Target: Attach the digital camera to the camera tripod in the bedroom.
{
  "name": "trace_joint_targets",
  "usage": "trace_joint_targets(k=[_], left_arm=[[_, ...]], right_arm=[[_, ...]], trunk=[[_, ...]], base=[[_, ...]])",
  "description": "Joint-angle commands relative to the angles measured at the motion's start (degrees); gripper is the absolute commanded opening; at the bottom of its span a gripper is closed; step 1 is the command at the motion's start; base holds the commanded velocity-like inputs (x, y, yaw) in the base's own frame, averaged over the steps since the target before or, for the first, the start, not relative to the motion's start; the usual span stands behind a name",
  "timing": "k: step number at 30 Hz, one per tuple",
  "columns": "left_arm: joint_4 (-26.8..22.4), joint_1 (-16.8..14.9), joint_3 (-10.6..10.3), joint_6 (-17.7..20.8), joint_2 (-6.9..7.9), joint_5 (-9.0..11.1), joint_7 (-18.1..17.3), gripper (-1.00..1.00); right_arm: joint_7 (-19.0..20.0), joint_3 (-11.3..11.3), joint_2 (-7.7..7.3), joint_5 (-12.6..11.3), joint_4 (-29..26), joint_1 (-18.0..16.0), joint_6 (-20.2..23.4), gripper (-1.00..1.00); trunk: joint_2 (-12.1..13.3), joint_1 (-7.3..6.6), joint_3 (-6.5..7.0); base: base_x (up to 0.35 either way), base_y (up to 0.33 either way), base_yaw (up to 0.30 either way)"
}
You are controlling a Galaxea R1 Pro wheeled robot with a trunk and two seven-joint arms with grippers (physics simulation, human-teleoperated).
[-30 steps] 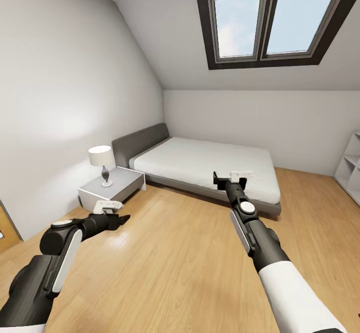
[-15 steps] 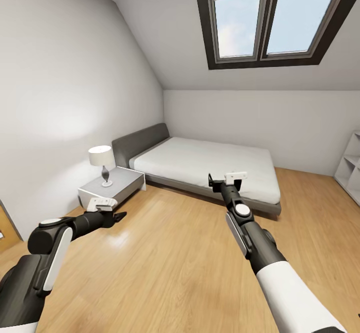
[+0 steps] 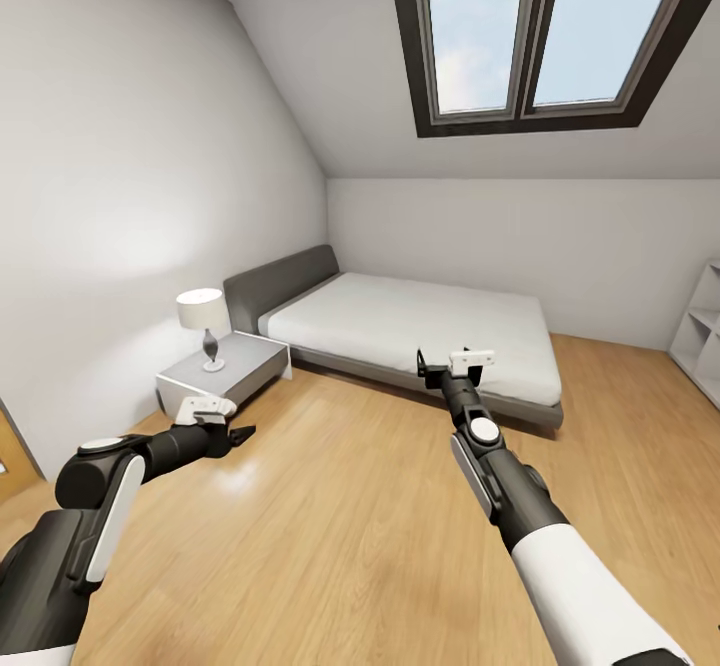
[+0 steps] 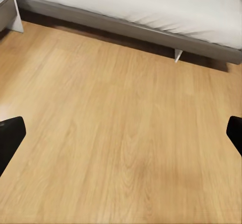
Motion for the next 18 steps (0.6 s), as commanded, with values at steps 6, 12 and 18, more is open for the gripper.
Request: trace_joint_targets(k=[6,12,18], left_arm=[[0.2,0.0,0.1,0.6,0.01,0.5,0.0,1.0],[0.2,0.0,0.0,0.6,0.03,0.4,-0.1,1.0],[0.2,0.0,-0.2,0.3,0.09,0.4,-0.7,1.0]], right_arm=[[-0.4,0.2,-0.02,0.0,0.6,-0.1,-1.5,1.0],[-0.4,0.2,-0.02,0.0,1.3,-0.1,-2.2,1.0],[-0.4,0.2,-0.02,0.0,1.8,-0.1,-2.4,1.0]], trunk=[[-2.5,1.32,-1.14],[-4.9,2.64,-2.22],[-7.3,3.96,-3.3]], base=[[0.0,0.0,0.0],[0.0,0.0,0.0],[0.0,0.0,0.0]])
